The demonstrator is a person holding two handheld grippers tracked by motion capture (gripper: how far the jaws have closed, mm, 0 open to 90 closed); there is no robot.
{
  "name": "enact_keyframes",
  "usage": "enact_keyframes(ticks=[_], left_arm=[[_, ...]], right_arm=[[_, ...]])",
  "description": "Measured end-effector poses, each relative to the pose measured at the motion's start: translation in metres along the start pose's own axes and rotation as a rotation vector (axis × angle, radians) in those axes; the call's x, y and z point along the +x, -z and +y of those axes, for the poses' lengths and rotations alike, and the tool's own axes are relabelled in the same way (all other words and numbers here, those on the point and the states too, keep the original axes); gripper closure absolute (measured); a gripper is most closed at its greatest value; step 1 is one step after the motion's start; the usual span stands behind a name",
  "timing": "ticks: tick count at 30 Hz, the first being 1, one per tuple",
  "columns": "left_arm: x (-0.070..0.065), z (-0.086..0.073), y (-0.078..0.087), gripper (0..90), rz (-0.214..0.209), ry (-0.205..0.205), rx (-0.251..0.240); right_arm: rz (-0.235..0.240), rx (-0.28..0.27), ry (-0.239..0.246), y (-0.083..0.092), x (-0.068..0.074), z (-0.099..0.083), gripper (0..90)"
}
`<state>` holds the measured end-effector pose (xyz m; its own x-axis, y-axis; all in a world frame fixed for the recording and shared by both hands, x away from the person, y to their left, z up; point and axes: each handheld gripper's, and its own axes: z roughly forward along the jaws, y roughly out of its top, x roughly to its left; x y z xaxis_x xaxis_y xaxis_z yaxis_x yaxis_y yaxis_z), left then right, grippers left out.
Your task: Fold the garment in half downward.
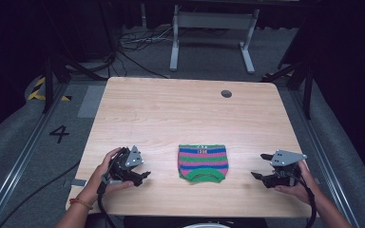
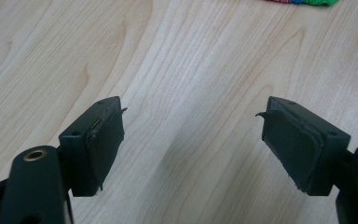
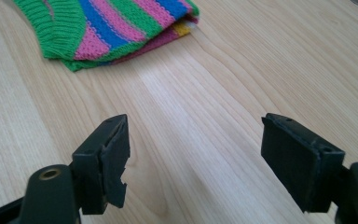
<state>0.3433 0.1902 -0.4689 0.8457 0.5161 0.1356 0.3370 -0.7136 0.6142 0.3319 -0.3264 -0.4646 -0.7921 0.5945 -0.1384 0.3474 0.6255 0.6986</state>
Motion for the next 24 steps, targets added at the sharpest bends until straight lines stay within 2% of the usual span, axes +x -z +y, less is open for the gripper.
enact_keyframes(ticks=[3,6,8,11,16,18,20,24], left_arm=[[0.002,-0.005,0.001,21.2,-0.019,0.012,-0.003],[0.004,-0.013,-0.002,21.2,-0.018,0.016,0.017],[0.006,-0.019,-0.002,21.2,-0.025,0.037,0.014],[0.007,-0.027,0.004,20.4,-0.027,0.059,-0.012],[0.005,-0.041,0.016,20.1,-0.019,0.085,-0.017],[0.005,-0.048,0.019,20.0,-0.024,0.101,-0.016],[0.006,-0.056,0.021,19.5,-0.036,0.126,-0.020],[0.007,-0.064,0.024,18.4,-0.058,0.148,-0.034]], right_arm=[[-0.009,0.005,-0.007,0.004,-0.003,-0.006,22.3],[-0.021,0.010,-0.010,0.009,-0.006,-0.017,20.9],[-0.023,0.014,-0.020,0.012,-0.008,-0.024,20.8],[-0.020,0.019,-0.032,0.014,-0.012,-0.033,20.3],[-0.032,0.022,-0.053,0.014,-0.015,-0.047,19.9],[-0.016,0.019,-0.079,0.015,-0.016,-0.053,19.5],[0.001,0.022,-0.081,0.016,-0.016,-0.057,19.5],[0.003,0.016,-0.098,0.019,-0.013,-0.065,19.0]])
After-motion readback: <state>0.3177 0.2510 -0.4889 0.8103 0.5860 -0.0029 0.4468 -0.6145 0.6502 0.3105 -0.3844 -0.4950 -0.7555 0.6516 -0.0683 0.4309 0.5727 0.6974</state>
